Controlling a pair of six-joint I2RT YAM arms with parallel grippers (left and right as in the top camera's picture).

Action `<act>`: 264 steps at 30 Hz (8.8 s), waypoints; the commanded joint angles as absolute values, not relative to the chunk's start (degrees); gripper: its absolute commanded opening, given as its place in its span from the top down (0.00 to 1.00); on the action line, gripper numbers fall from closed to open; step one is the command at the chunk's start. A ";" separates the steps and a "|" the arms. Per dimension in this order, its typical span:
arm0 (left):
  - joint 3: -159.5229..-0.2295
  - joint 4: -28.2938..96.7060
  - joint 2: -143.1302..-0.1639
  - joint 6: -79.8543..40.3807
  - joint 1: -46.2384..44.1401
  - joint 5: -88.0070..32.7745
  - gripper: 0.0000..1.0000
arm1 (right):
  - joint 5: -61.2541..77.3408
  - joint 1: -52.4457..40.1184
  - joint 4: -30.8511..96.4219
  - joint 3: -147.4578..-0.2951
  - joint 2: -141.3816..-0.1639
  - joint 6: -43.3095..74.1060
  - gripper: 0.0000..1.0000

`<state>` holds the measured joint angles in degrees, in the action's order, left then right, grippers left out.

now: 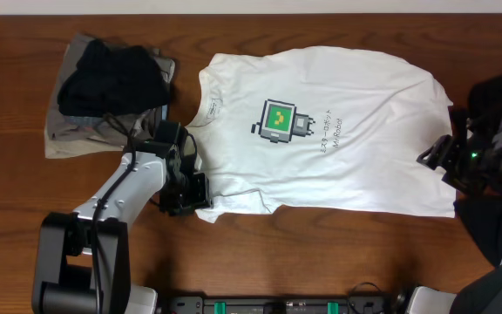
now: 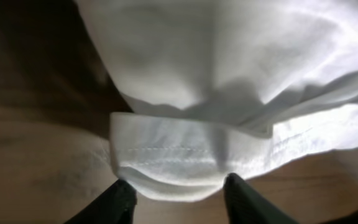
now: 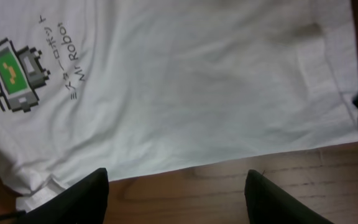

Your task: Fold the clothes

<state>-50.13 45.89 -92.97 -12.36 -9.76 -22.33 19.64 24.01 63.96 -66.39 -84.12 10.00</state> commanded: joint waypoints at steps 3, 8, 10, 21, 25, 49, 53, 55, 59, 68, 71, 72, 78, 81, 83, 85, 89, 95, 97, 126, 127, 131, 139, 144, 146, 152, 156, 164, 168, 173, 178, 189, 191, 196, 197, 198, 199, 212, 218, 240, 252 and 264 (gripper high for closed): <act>-50.02 45.39 -94.41 -12.78 -9.54 -20.10 0.75 | 16.93 22.41 63.83 -64.66 -84.36 9.13 0.32; -50.06 46.65 -94.24 -12.53 -9.54 -20.12 0.94 | 14.57 22.44 61.12 -61.95 -84.36 9.50 0.32; -50.24 47.42 -93.56 -12.05 -9.54 -20.10 0.94 | 14.52 22.44 59.72 -60.16 -84.36 10.28 0.32; -50.50 47.24 -85.95 -9.50 -9.54 -20.10 0.94 | 7.05 22.48 53.98 -51.00 -84.36 17.43 0.30; -50.50 46.61 -84.58 -8.34 -9.54 -20.10 0.94 | -0.21 22.63 51.83 -48.38 -84.36 22.09 0.25; -50.52 43.09 -76.53 -4.47 -9.54 -20.08 0.94 | -1.96 28.97 29.67 -35.51 -84.38 28.67 0.80; -50.52 43.38 -75.18 -4.43 -9.54 -20.10 0.94 | -2.52 28.97 30.02 -35.70 -84.18 28.60 0.99; -50.52 43.90 -74.43 -4.21 -9.54 -20.10 0.94 | -2.59 28.97 32.42 -36.56 -83.31 28.40 0.99; -50.52 47.11 -72.40 -3.66 -9.54 -20.10 0.94 | -2.57 28.97 39.46 -39.68 -79.57 27.57 0.99; -50.52 56.82 -63.68 -3.62 -9.54 -20.10 0.94 | -3.53 28.97 54.28 -44.64 -65.06 26.09 0.99; -50.52 59.16 -59.77 -3.40 -9.54 -20.08 0.94 | -4.99 28.97 55.51 -44.66 -60.03 26.06 0.99; -50.52 59.59 -58.61 -2.94 -9.54 -20.08 0.94 | -5.39 28.97 55.42 -44.66 -58.57 26.09 0.99; -50.52 58.83 -56.40 -1.91 -9.54 -20.10 0.94 | -5.34 28.97 54.13 -44.69 -55.79 26.11 0.99; -50.46 57.93 -57.80 -1.80 -9.63 -20.12 0.84 | -5.08 28.97 54.00 -44.66 -56.10 26.11 0.99; -50.35 56.93 -60.31 -1.50 -9.61 -20.12 0.68 | -5.06 28.97 53.84 -44.66 -56.53 26.11 0.99; -50.35 55.86 -63.31 -1.52 -9.63 -21.19 0.55 | -4.36 28.97 53.63 -44.66 -56.97 26.11 0.99; -50.35 52.73 -72.73 -3.36 -9.61 -21.45 0.36 | -4.01 28.95 53.54 -44.66 -57.71 26.11 0.99; -50.35 46.72 -87.61 -5.28 -9.61 -21.45 0.36 | -3.22 28.95 53.32 -44.66 -57.78 26.09 0.99; -50.35 45.17 -91.11 -6.11 -9.61 -21.43 0.36 | -3.16 28.95 53.32 -44.66 -57.78 26.09 0.99; -50.35 41.23 -96.66 0.21 -9.63 -26.63 0.53 | -3.14 28.95 52.42 -44.66 -57.78 26.09 0.99; -50.35 41.54 -96.66 0.40 -9.63 -27.07 0.53 | -3.14 28.95 52.42 -44.66 -57.78 26.09 0.99; -50.35 43.72 -96.66 0.38 -9.61 -27.05 0.72 | -3.14 28.95 52.42 -44.66 -57.78 26.09 0.99; -50.37 45.01 -96.53 0.12 -9.61 -26.94 0.90 | -3.11 28.95 52.38 -44.66 -57.78 26.09 0.99; -50.81 47.27 -95.22 -0.23 -9.61 -25.93 0.94 | -3.14 28.95 52.38 -44.66 -57.78 26.09 0.99; -51.66 48.71 -93.56 -0.21 -9.61 -25.98 0.94 | -3.14 28.95 52.38 -44.66 -57.78 26.09 0.99; -54.26 56.07 -83.85 0.84 -9.61 -25.93 0.94 | -2.37 28.95 53.45 -44.80 -57.65 25.91 0.99; -54.26 61.73 -76.01 0.45 -9.61 -25.23 0.94 | -1.30 28.82 57.34 -46.39 -56.42 23.49 0.99; -54.26 67.66 -65.14 -2.68 -9.61 -21.45 0.94 | -1.50 28.86 63.88 -52.34 -54.63 23.73 0.99; -54.26 64.01 -64.01 -3.40 -9.61 -21.37 0.94 | -1.48 28.86 61.93 -53.17 -54.89 24.14 0.99; -54.26 54.17 -66.59 -3.73 -9.61 -21.37 0.94 | -0.97 28.84 58.72 -53.15 -57.67 25.74 0.99; -54.26 45.50 -71.35 -1.87 -9.61 -21.39 0.94 | -0.32 28.86 54.35 -53.12 -62.65 26.35 0.99; -54.26 28.45 -77.95 2.87 -9.61 -21.37 0.94 | 1.65 28.86 42.63 -53.12 -74.91 28.42 0.99; -54.26 25.39 -78.72 4.14 -9.61 -21.34 0.94 | 1.83 28.84 41.21 -53.12 -77.12 28.73 0.99; -54.26 18.68 -81.54 5.41 -9.61 -21.34 0.94 | 1.80 28.86 38.30 -53.12 -80.79 28.73 0.99; -54.26 17.37 -82.26 5.41 -9.61 -21.30 0.94 | 2.00 28.86 37.91 -53.12 -81.25 28.84 0.99; -54.26 15.92 -83.11 5.32 -9.61 -21.17 0.94 | 1.98 28.84 37.58 -53.12 -81.71 29.19 0.99; -54.26 14.81 -83.81 5.32 -9.61 -21.15 0.94 | 1.98 28.84 37.36 -53.12 -82.13 29.26 0.99; -54.26 4.47 -87.35 4.21 -9.61 -18.72 0.94 | 1.91 28.86 35.40 -53.12 -83.48 29.39 0.99; -54.26 2.31 -87.99 3.79 -9.61 -18.35 0.94 | 1.89 28.84 34.00 -53.12 -83.61 30.06 0.99; -54.26 -2.04 -94.74 1.41 -9.61 -18.55 0.94 | 2.00 28.73 27.38 -52.29 -88.09 31.97 0.99; -54.26 -0.91 -94.74 1.21 -9.56 -18.39 0.83 | 3.90 28.75 25.80 -52.29 -92.25 32.03 0.69; -54.26 12.99 -90.56 -0.14 -6.24 -17.06 0.32 | 14.52 29.67 28.03 -52.60 -88.27 24.93 0.48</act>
<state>-53.45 11.07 -93.38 0.40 -7.22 -17.65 11.27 29.08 26.98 -52.12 -90.89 27.38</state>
